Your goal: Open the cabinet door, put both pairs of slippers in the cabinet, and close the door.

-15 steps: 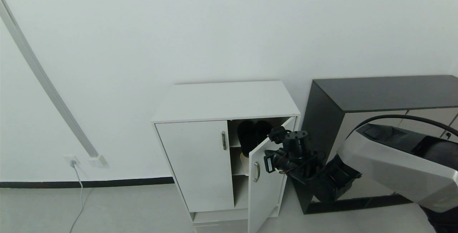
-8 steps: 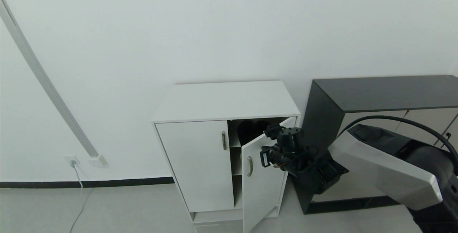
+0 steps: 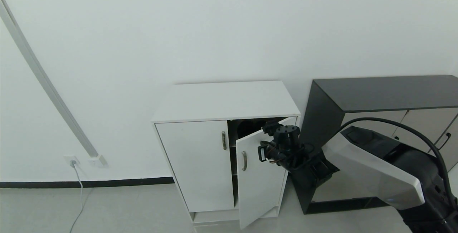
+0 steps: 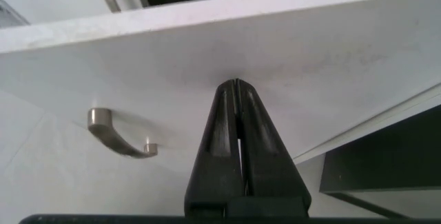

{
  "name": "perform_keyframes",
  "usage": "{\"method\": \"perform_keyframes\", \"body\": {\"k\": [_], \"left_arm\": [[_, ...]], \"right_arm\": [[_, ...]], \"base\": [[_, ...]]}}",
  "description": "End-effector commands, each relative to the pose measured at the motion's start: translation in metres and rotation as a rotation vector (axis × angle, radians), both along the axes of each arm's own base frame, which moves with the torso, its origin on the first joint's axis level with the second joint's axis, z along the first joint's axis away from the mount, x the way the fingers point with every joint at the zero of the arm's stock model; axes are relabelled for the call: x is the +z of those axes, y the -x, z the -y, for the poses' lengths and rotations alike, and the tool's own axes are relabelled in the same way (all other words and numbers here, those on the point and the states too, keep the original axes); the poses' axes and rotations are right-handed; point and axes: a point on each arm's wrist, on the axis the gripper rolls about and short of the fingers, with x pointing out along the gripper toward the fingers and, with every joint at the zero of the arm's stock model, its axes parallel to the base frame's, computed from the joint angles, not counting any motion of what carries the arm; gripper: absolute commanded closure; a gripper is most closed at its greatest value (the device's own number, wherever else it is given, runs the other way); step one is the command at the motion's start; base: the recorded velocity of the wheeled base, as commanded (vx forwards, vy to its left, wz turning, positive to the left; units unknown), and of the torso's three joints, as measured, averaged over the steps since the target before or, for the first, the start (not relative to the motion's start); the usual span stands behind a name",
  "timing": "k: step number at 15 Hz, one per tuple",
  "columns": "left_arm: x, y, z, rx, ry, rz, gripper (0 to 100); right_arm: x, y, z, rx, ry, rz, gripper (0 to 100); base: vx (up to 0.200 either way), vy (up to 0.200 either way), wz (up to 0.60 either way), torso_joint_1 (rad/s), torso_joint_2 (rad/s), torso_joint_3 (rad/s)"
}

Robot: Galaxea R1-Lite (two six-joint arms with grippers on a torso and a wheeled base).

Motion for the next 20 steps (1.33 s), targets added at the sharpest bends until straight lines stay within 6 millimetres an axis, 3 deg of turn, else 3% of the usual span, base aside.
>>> {"method": "perform_keyframes", "body": {"k": [1,20], "left_arm": [[0.000,0.000,0.000,0.002,0.000,-0.001,100],[0.000,0.000,0.000,0.002,0.000,-0.001,100]], "right_arm": [[-0.001,-0.002,-0.001,0.001,-0.002,0.004,100],[0.003,-0.045,-0.005,-0.129,-0.042,0.125,100]], "base": [[0.000,0.000,0.00,0.000,0.00,0.000],[0.000,0.000,0.00,0.000,0.00,0.000]]}}
